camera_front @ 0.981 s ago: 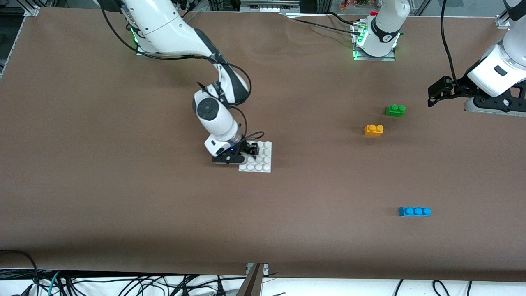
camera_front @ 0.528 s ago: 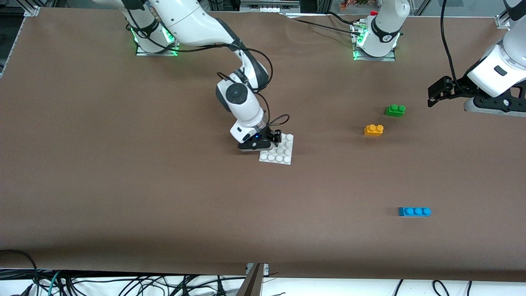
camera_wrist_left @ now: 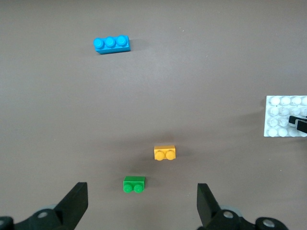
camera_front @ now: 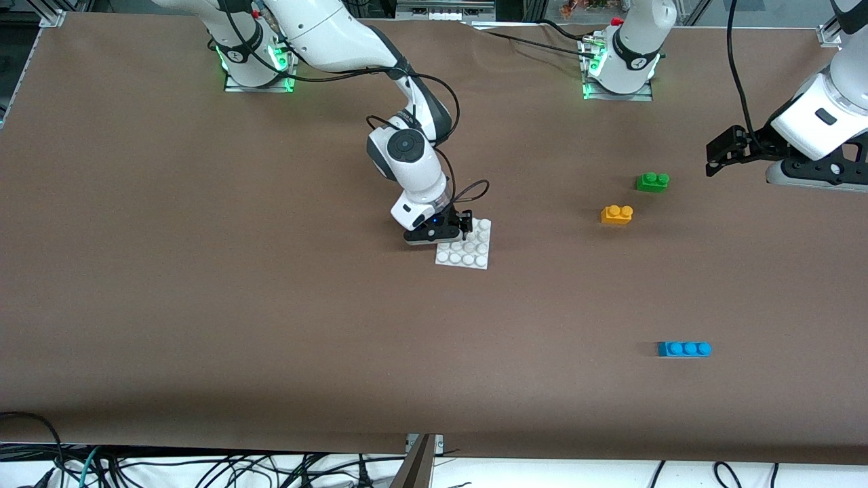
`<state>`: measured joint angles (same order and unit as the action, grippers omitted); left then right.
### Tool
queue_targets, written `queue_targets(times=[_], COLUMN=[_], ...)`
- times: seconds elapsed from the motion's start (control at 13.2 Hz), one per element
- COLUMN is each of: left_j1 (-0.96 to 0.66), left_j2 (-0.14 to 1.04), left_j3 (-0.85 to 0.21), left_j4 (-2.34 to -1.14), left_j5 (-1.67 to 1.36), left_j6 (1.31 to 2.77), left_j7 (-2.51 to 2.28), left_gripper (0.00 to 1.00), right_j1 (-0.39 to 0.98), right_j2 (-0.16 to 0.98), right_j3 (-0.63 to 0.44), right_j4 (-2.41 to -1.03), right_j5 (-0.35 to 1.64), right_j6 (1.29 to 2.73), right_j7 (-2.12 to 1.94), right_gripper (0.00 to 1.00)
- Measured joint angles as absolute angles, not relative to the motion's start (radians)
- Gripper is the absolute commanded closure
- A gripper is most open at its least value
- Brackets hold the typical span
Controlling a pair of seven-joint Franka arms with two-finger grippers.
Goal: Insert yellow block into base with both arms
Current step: 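Open the right gripper and release the base plate, then retract the right gripper while the left gripper reaches the yellow brick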
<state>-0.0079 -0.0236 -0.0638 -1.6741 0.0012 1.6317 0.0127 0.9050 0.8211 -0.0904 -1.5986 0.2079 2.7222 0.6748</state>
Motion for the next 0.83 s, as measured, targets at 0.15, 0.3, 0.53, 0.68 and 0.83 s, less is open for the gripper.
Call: queue_targets(times=[0.15, 0.3, 0.53, 0.68, 0.83], left_j1=[-0.008, -0.008, -0.008, -0.008, -0.007], left_j2=[-0.024, -0.024, -0.024, -0.023, -0.022], left_j3=[-0.064, -0.064, -0.064, -0.064, -0.064], left_j4=[-1.674, -1.674, -1.674, -1.674, -1.674], left_j5=[0.001, 0.001, 0.001, 0.001, 0.001], left_j6=[1.632, 1.632, 1.632, 1.632, 1.632], left_j7=[0.013, 0.013, 0.013, 0.013, 0.013], left_gripper=[0.0, 0.0, 0.0, 0.0, 0.0], right_j1=[0.905, 0.905, 0.905, 0.905, 0.901], right_j2=[0.821, 0.821, 0.821, 0.81, 0.771], right_j3=[-0.091, -0.094, -0.109, -0.146, -0.206], right_j4=[-1.598, -1.593, -1.535, -1.445, -1.354], right_j5=[0.201, 0.199, 0.199, 0.199, 0.199], right_j6=[2.722, 2.722, 2.67, 2.514, 2.31], right_j7=[0.675, 0.674, 0.675, 0.675, 0.674], right_gripper=[0.31, 0.11, 0.01, 0.0, 0.0])
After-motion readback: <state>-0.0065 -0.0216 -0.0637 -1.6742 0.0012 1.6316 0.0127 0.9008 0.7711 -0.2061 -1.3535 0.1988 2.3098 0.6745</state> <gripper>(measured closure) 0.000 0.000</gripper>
